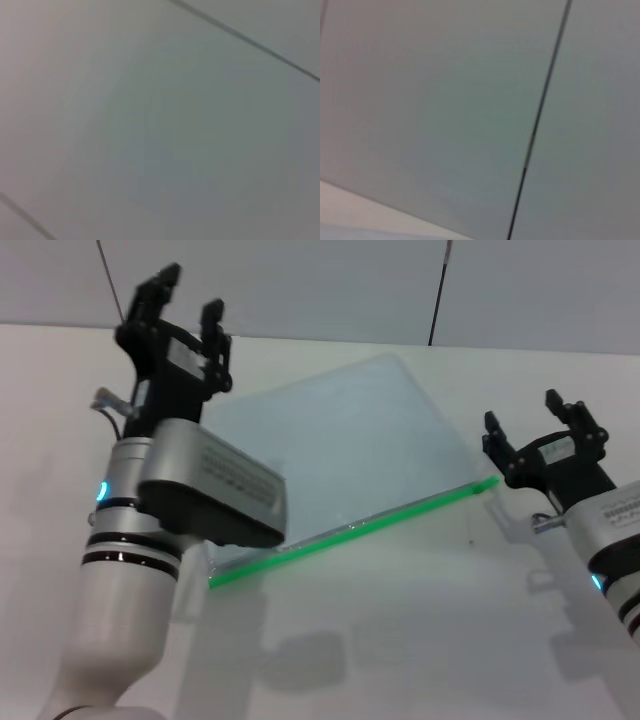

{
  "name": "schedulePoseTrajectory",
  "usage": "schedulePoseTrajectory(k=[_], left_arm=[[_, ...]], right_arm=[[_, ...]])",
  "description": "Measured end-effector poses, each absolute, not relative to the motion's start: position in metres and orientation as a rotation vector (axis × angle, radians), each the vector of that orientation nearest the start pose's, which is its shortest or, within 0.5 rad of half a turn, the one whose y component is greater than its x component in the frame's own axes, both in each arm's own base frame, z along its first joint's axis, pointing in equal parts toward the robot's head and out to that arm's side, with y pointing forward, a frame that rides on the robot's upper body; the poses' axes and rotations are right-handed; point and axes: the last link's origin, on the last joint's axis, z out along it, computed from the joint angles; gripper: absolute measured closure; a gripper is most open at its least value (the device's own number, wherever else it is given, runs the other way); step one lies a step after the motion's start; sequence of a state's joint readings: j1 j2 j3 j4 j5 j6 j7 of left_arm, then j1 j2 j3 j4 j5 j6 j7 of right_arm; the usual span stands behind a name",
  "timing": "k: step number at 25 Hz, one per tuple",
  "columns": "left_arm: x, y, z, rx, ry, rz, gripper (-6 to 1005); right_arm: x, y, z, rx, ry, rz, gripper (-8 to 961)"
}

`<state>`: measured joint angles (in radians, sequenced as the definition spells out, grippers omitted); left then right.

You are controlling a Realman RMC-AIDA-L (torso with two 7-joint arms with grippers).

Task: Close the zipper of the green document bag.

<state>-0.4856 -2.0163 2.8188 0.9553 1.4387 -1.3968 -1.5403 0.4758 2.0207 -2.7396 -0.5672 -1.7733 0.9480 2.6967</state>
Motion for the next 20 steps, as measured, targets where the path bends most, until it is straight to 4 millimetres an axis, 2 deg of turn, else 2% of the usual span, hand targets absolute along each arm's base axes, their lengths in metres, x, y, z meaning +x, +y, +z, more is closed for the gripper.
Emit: schedulePoseTrajectory(k=[11,20], left_arm=[[-0.204,0.320,-0.029,-1.348,-0.057,-0.250,472],[-0.228,0.327,-0.012,-1.262,-0.238,-0.362,472]], right_arm=[[0.272,0.338,-0.066,-1.706,0.528,0.580,193],[0.278,0.347,-0.051,-1.608,0.587,0.603,193]])
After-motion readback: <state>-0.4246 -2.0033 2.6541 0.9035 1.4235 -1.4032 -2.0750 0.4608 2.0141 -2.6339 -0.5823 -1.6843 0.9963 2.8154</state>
